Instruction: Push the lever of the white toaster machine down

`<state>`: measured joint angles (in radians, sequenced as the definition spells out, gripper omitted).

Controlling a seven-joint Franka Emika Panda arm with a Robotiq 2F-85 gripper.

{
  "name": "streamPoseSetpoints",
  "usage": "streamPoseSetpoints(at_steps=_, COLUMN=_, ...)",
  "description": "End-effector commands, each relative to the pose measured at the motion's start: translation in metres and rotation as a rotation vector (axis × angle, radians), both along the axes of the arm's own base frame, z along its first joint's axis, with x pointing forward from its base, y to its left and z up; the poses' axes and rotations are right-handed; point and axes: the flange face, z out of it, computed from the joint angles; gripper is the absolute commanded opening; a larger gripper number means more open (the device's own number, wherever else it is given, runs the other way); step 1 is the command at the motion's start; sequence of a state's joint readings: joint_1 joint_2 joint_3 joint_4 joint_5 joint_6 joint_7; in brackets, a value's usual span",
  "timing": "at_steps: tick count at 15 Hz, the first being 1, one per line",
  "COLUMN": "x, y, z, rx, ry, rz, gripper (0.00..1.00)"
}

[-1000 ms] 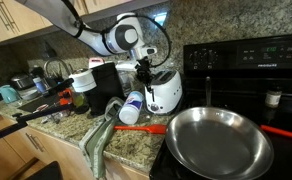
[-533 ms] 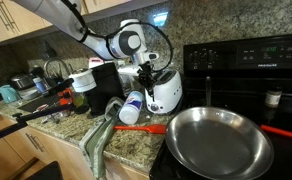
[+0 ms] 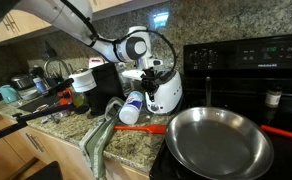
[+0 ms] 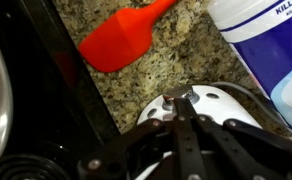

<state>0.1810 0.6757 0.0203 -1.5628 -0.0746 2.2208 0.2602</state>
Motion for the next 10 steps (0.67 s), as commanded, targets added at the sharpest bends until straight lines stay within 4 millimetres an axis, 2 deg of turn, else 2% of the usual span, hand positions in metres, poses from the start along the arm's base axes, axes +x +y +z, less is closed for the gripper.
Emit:
streamPoseSetpoints(at_steps=1, x=0.018, y=-0.005, z=-0.026, rx=0.013, ry=0.061, rz=-0.031, gripper=0.00)
streamPoseSetpoints(at_steps=5, x=0.027, y=-0.005, z=-0.028, rx=0.015, ry=0.111, rz=-0.045, gripper=0.00)
streamPoseSetpoints(at_steps=10, x=0.022, y=0.001, z=-0.004, rx=-0.007, ry=0.112, rz=-0.028, gripper=0.00)
